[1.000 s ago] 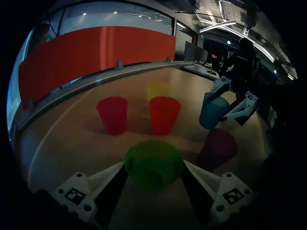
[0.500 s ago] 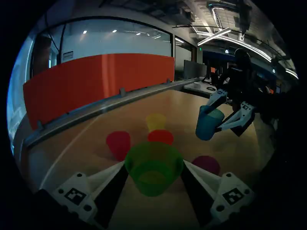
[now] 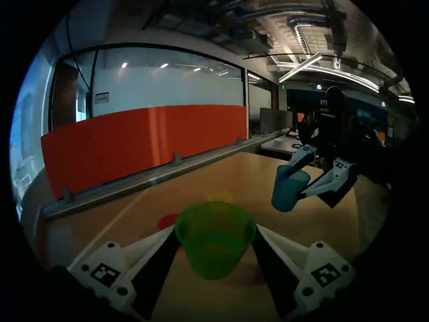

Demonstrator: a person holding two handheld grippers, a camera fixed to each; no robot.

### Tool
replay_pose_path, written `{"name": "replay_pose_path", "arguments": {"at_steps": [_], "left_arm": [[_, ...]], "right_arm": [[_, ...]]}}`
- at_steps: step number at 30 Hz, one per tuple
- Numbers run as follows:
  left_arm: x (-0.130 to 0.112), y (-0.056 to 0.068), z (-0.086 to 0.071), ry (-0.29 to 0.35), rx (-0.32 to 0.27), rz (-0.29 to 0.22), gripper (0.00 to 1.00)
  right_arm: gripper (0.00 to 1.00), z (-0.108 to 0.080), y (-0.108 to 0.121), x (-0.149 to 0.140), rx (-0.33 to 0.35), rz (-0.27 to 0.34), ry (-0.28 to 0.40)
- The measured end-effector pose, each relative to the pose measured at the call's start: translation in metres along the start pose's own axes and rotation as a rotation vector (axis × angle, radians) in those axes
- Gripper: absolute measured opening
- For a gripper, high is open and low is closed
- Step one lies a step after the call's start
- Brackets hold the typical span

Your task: Pour water

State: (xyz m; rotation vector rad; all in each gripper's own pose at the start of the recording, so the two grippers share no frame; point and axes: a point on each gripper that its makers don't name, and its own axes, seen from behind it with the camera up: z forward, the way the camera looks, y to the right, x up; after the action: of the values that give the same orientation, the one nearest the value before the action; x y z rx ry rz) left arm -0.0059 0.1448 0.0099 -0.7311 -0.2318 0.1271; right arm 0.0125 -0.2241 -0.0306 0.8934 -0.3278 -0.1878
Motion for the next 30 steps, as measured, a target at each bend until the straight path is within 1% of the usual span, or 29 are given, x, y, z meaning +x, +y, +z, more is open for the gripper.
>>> {"name": "replay_pose_path", "arguments": {"at_steps": [3,9,14,21,30], "left_arm": [[0.007,0.001,-0.003,0.018,0.007,0.0,0.87],[0.017,0.004,-0.006,0.045,0.001,-0.016,0.87],[0.024,0.005,-0.008,0.065,0.004,-0.013,0.87],[0.03,0.006,-0.011,0.081,0.004,-0.015,0.87],[0.042,0.008,-0.014,0.118,0.007,-0.015,0.87]], "right_arm": [[0.88,-0.002,0.001,0.009,-0.004,-0.002,0.02],[0.88,-0.007,0.0,0.027,-0.008,-0.012,0.062],[0.89,-0.01,-0.003,0.039,-0.011,-0.02,0.103],[0.89,-0.01,-0.004,0.048,-0.021,-0.025,0.139],[0.89,-0.013,-0.004,0.06,-0.02,-0.015,0.187]]}}
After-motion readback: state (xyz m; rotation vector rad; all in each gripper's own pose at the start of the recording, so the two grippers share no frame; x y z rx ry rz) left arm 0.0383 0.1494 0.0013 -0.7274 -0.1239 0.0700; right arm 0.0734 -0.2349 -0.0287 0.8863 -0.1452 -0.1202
